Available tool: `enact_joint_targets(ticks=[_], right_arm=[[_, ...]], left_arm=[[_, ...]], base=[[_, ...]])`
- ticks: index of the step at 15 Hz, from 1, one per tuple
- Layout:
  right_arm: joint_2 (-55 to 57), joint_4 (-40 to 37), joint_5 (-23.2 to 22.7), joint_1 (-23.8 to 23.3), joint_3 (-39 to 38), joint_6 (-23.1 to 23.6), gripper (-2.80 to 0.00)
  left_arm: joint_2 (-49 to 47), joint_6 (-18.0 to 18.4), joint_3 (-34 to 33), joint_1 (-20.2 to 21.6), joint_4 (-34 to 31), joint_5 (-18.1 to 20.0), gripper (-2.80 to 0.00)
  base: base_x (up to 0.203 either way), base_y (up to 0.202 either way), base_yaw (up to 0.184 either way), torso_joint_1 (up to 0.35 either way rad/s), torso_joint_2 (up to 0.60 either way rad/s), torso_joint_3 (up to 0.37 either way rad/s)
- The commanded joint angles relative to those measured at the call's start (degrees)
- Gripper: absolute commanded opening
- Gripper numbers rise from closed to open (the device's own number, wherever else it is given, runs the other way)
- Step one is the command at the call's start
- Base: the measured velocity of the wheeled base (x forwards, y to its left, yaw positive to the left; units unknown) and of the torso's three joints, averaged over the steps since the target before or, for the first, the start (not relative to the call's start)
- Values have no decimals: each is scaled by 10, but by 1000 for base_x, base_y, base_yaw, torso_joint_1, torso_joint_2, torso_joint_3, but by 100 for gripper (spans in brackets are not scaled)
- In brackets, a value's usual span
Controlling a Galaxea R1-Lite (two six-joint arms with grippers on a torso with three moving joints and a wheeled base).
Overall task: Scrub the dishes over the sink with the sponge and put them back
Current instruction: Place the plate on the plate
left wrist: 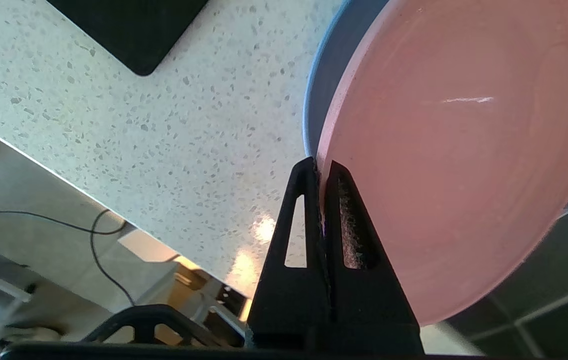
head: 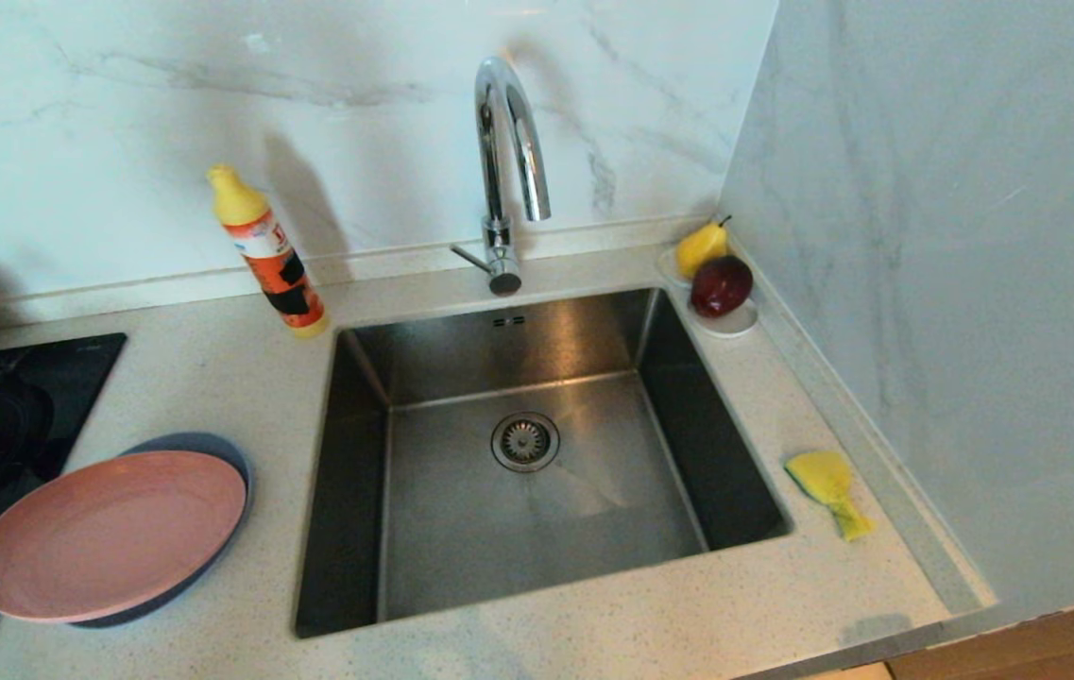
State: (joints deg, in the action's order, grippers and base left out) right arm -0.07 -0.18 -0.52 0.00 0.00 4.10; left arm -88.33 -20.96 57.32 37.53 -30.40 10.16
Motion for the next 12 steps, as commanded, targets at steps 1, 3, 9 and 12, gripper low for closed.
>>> enact_joint_targets(ticks=[1,3,9,12], right_arm=[[0,0,0,0,0,0,-280],[0,0,0,0,0,0,-280],[0,0,0,0,0,0,-280],[0,0,0,0,0,0,-280]], left_arm=[[-1,10,-21,3,21,2,-280],[-3,9,-34,6,51,10,-280],[-9,41,-82,14,86,71,-280],[-20,61,-90,26,107,72,-280]], base=[[0,0,0,0,0,0],[0,0,0,0,0,0],[0,0,0,0,0,0],[0,0,0,0,0,0]])
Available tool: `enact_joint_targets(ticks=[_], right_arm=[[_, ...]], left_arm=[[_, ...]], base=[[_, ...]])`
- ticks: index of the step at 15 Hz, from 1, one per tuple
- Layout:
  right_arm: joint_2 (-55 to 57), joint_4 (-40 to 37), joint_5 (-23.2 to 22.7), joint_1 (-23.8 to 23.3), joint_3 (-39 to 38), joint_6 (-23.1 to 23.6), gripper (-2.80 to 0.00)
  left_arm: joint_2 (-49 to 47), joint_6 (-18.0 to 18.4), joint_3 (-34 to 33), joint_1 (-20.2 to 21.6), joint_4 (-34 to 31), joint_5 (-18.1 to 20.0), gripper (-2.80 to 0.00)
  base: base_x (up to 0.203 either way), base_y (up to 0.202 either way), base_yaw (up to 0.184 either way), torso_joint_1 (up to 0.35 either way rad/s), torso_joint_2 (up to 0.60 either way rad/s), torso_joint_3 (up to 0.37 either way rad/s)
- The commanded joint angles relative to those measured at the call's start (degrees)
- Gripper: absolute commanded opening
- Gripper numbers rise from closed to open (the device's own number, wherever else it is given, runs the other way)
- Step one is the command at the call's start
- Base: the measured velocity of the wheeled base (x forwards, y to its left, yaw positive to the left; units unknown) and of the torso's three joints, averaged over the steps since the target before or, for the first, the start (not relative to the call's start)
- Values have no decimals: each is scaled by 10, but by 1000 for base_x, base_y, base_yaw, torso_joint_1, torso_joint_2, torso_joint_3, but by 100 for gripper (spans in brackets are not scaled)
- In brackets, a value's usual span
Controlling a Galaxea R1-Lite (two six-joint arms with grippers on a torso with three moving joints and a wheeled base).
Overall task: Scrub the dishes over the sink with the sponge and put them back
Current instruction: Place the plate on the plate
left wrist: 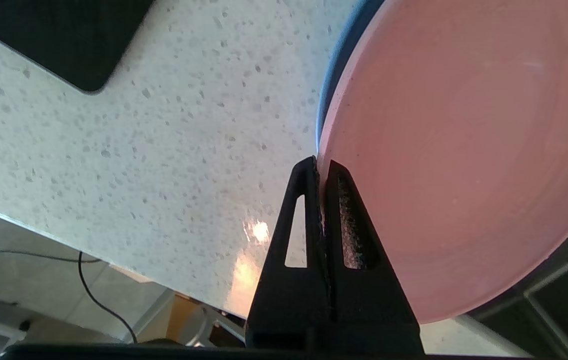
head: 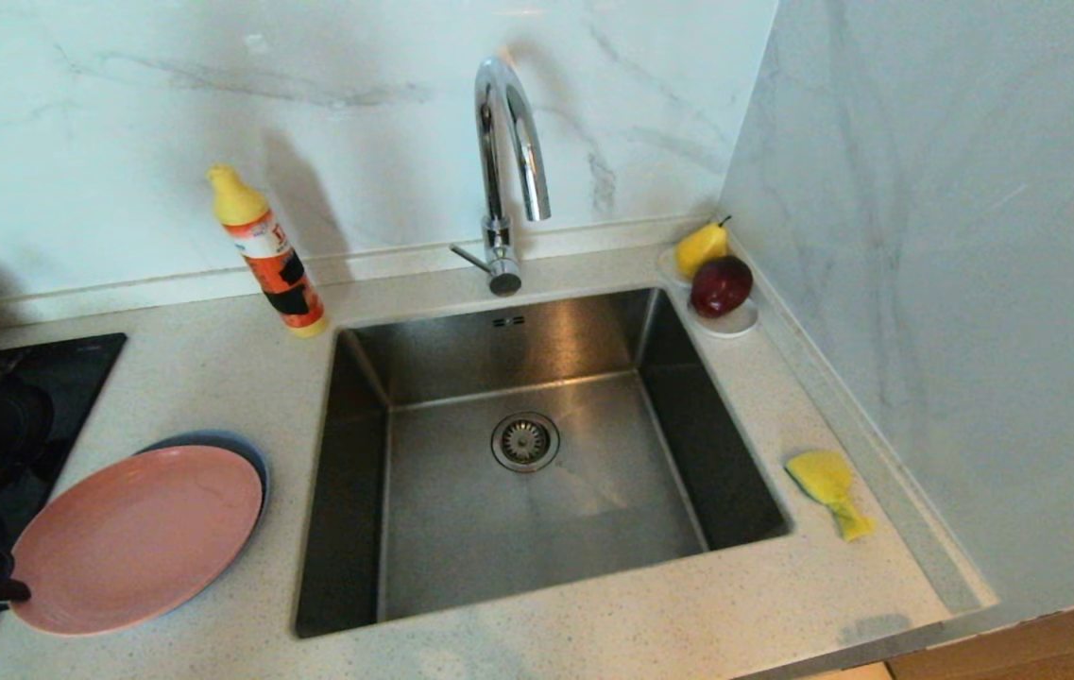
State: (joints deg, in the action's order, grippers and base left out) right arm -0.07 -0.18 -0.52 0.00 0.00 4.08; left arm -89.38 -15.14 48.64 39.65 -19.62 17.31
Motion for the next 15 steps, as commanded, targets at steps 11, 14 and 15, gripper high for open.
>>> enact_joint_targets(ticks=[11,14,15], right_arm=[[0,0,0,0,0,1,-280],[0,0,0,0,0,1,-280],[0,0,0,0,0,1,-280]], left_arm=[[-39,119,-14,43,-3,2,-280],[-38,120,-23,43,1,31,-280],[-38,120,-24,42,1,33,-280]], base=[[0,0,0,0,0,0],[0,0,0,0,0,0],[0,0,0,0,0,0]])
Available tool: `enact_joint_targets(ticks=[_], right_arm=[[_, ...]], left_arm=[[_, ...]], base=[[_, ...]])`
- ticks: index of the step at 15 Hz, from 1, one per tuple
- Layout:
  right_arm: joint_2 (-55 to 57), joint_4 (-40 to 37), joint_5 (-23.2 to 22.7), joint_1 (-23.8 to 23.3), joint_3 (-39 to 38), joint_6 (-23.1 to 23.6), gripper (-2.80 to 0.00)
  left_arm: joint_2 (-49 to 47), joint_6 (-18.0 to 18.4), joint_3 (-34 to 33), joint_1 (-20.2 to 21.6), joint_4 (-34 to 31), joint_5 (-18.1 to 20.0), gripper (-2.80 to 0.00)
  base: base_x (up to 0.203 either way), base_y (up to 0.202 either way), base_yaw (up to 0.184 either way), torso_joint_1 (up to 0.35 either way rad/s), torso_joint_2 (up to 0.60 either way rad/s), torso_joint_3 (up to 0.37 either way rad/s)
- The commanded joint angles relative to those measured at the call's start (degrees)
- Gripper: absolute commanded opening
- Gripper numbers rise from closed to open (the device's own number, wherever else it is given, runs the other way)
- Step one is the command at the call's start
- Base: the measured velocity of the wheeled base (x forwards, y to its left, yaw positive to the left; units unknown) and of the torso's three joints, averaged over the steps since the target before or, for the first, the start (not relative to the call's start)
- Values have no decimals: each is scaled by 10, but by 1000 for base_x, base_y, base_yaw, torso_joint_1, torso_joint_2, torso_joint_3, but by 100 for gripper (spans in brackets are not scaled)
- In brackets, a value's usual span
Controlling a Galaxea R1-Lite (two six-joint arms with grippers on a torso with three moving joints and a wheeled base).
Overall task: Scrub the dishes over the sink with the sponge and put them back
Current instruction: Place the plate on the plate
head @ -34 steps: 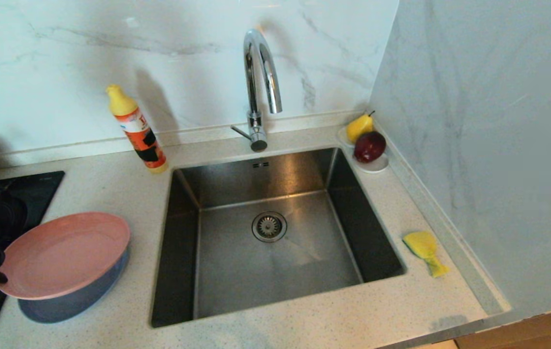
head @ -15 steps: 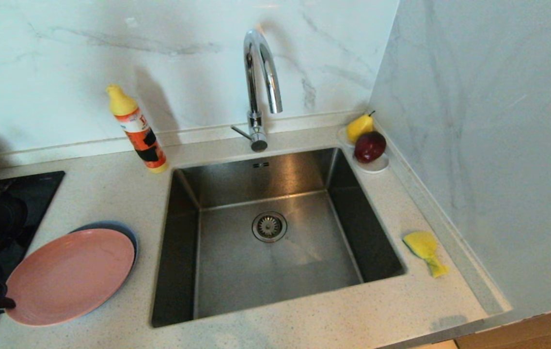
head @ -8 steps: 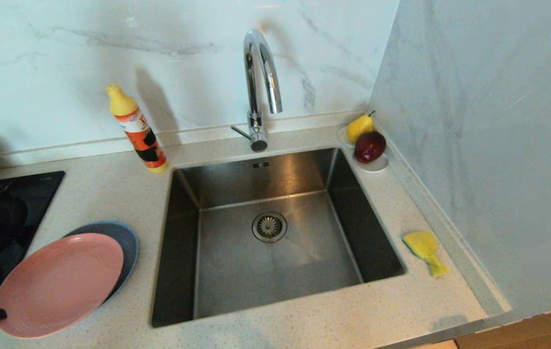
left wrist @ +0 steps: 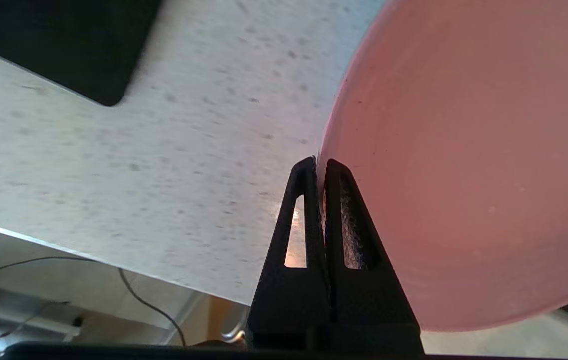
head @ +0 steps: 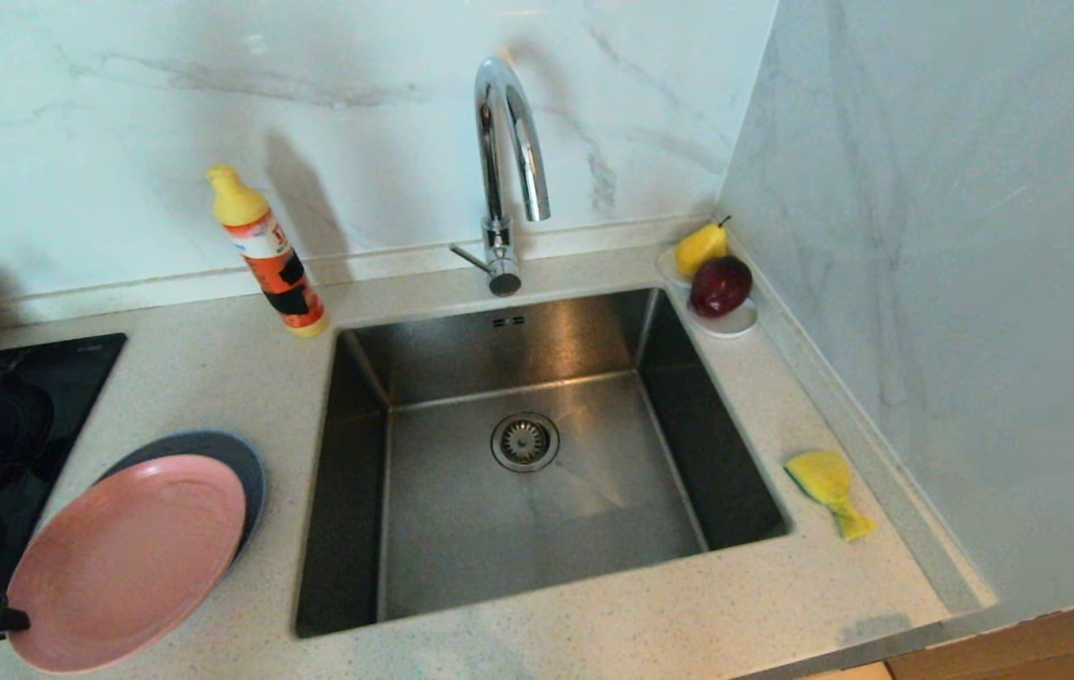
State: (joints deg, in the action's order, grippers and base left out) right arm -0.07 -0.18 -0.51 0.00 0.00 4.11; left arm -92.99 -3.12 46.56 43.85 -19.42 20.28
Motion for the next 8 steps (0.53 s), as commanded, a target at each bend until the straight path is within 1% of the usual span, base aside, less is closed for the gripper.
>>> enact_joint_targets(ticks=[1,8], right_arm=[[0,0,0,0,0,0,-280],[0,0,0,0,0,0,-280]], left_arm=[[-3,0,-4,0,-1,3,-280],[-4,3,7,0,9,3,-280]], base=[[0,0,0,0,0,0],[0,0,0,0,0,0]])
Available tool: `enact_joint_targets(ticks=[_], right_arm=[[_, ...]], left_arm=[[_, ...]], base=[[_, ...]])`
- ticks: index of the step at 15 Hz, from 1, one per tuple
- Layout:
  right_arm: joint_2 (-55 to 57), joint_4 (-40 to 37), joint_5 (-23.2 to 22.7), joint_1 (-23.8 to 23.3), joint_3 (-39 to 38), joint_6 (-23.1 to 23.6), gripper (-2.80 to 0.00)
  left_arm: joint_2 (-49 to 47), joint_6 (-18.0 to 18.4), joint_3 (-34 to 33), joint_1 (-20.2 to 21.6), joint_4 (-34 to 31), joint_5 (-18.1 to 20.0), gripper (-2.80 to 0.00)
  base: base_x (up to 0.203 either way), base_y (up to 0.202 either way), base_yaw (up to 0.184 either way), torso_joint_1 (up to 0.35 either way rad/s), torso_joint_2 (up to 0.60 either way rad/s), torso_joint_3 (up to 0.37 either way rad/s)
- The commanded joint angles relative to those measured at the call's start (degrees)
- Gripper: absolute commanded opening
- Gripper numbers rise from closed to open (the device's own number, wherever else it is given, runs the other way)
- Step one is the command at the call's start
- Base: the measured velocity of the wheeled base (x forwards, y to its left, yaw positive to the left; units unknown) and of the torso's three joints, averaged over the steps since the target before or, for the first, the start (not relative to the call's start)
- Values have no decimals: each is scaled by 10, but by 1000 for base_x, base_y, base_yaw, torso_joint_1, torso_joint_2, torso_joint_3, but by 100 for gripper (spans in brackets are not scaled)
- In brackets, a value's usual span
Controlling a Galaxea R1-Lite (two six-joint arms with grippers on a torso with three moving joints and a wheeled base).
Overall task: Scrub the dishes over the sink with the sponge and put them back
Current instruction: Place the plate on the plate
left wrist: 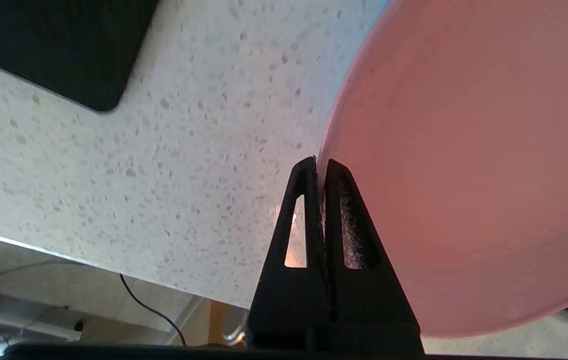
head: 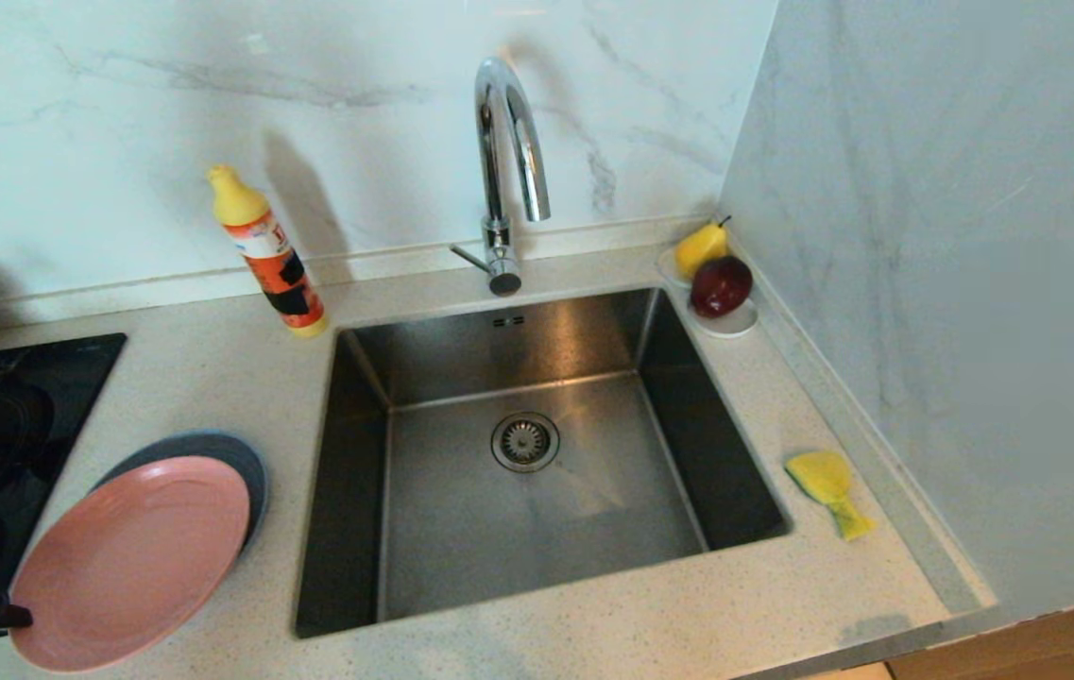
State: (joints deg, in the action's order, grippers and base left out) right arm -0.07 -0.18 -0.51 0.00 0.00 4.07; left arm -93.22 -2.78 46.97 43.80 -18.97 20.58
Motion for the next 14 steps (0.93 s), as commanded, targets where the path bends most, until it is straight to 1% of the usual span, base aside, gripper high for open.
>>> enact_joint_targets(ticks=[1,2,3,10,12,14], right_arm=[[0,0,0,0,0,1,-280],[0,0,0,0,0,1,-280],[0,0,0,0,0,1,-280],[0,0,0,0,0,1,-280],[0,0,0,0,0,1,-280],[0,0,0,0,0,1,-280]], left_arm=[[-3,-1,3,1,12,-1,-280],[-4,-2,6,1,18,-1,-181],[-5,-5,11,1,18,-1,0],[-9,-15,17,1,17,5,0],[-1,-32,32,1,18,5,0],[13,-71,51,3,20,5,0]], base=[[0,0,0,0,0,0],[0,0,0,0,0,0],[0,0,0,0,0,0],[0,0,0,0,0,0],[0,0,0,0,0,0],[0,0,0,0,0,0]])
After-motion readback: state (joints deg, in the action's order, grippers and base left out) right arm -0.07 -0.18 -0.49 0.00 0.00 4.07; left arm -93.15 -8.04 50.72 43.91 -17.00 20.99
